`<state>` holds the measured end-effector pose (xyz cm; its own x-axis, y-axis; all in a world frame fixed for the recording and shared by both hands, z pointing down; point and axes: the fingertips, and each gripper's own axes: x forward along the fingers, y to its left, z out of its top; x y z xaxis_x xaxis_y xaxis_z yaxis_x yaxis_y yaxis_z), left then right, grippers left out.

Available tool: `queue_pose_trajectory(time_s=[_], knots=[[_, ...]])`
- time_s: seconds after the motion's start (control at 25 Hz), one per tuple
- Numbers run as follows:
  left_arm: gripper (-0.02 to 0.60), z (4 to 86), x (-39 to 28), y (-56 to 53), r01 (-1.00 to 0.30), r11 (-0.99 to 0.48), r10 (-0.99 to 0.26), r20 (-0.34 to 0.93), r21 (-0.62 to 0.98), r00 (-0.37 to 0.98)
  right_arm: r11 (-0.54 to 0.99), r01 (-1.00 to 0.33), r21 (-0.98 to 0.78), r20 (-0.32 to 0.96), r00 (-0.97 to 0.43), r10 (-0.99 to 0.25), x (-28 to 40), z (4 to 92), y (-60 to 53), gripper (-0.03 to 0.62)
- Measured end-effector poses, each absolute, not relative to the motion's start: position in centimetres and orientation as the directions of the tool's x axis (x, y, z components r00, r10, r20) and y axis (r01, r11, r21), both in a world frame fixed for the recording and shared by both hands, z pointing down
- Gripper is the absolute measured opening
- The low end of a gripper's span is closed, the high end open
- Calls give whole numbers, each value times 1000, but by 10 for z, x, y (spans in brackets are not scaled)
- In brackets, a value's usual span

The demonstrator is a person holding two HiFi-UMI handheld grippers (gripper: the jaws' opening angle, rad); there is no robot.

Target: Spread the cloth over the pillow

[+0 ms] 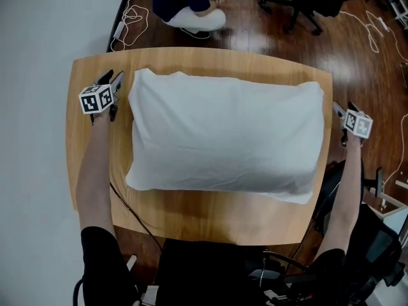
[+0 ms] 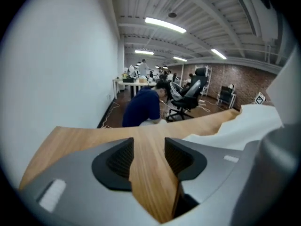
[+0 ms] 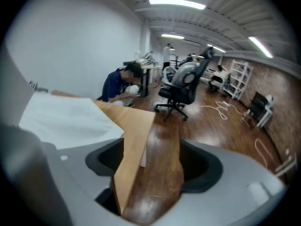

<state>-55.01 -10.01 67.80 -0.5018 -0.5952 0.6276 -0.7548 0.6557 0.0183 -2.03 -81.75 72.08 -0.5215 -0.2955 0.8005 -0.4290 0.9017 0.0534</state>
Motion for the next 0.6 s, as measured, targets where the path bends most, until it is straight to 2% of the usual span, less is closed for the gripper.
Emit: queue_pose_trajectory(time_s=[0.08, 0.16, 0.2, 0.28, 0.32, 0.36, 0.4, 0.48, 0.6], knots=[[190, 644, -551, -86, -738, 670, -643, 561, 80, -522, 819, -572, -41, 735, -573, -363, 28, 688, -845, 373], [190, 610, -520, -80, -781, 589, -748, 505, 206, -431, 771, -614, -169, 655, -655, -378, 69, 653, -839, 371], [190, 596, -491, -80, -823, 496, -811, 486, 277, -325, 774, -585, -244, 614, -711, -344, 83, 639, -818, 368], [190, 588, -406, -74, -895, 238, -872, 489, 377, -26, 821, -460, -338, 563, -798, -215, 111, 622, -751, 310], [190, 594, -358, -63, -914, 114, -845, 522, 389, 117, 855, -385, -349, 565, -814, -135, 129, 621, -710, 279], [190, 604, -314, -44, -925, 20, -784, 580, 379, 220, 889, -305, -342, 585, -809, -53, 148, 623, -668, 274], [190, 619, -277, -18, -935, -33, -709, 651, 354, 271, 919, -224, -324, 618, -786, 26, 168, 628, -627, 275], [194, 657, -218, 34, -956, -55, -581, 769, 290, 267, 962, -69, -263, 707, -693, 144, 202, 644, -559, 273], [257, 710, -175, 59, -986, -48, -488, 857, 162, 164, 983, 106, -150, 833, -523, 183, 227, 664, -502, 275]])
